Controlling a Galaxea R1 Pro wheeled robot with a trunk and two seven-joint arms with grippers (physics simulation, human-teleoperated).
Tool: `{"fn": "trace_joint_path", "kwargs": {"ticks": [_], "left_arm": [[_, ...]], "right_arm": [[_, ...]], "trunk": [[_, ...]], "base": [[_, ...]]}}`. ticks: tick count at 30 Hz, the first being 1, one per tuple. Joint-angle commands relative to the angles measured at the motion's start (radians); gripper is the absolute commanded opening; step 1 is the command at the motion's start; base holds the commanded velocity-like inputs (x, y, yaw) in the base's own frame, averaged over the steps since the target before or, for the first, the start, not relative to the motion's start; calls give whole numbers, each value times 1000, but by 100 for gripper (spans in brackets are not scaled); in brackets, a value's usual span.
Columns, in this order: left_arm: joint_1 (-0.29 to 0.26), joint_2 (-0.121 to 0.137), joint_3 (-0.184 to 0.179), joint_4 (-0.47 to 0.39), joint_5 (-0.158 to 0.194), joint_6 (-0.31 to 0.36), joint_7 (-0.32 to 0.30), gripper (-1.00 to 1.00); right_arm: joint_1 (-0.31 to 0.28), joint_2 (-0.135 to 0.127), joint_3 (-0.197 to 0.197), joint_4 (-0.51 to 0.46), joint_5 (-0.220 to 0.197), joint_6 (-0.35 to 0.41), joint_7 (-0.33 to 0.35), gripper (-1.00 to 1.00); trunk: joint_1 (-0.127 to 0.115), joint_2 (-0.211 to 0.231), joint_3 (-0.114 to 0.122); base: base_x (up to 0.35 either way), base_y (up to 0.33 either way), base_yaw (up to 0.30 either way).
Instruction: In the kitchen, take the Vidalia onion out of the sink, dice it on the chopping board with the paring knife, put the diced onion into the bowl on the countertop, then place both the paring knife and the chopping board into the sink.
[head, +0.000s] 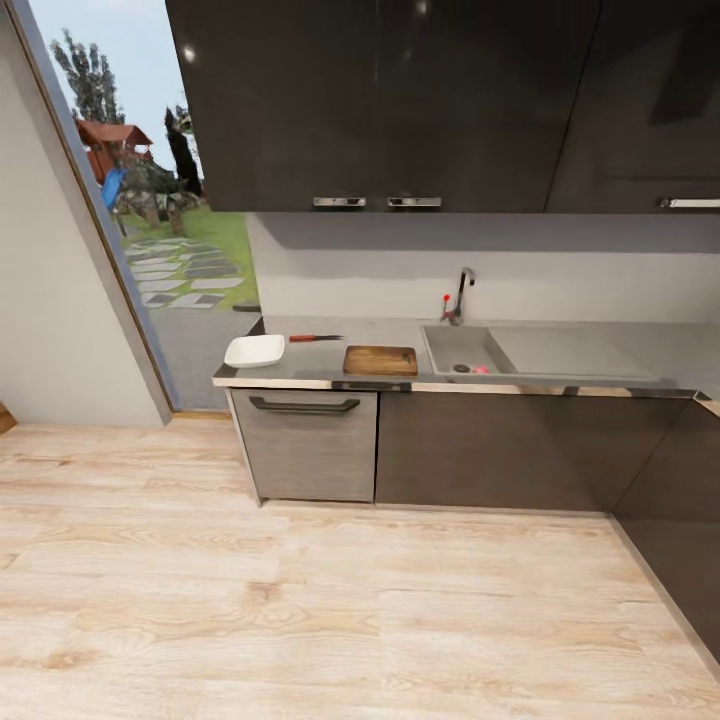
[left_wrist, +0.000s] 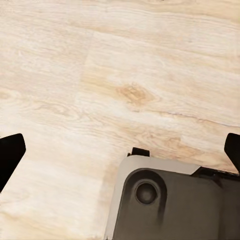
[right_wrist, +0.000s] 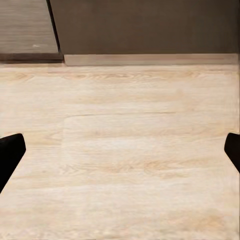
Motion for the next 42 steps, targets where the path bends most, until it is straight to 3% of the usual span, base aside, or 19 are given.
{"fn": "trace_joint_path", "kwargs": {"ticks": [1,11,26,42], "left_arm": [[0,0,-1,-2,4,-1,2,100],[0,33,-3,1,3,-5,5,100],[0,38,-6,2,-7,-9,4,100],[0,39,-6,2,-7,-9,4,100]], "right_arm": [[5,0,-1,-2,12,-1,-11,100],[27,-5,-4,-15,14,85,-11,100],[28,-2,-4,-16,10,81,-14,100],[28,0,-4,-14,8,44,-14,100]], "trunk": [[1,-2,-2],[1,-2,-2],[1,-2,-1],[1,-2,17]], "base": [[0,0,0],[0,0,0],[0,0,-5],[123,-145,-154]]}}
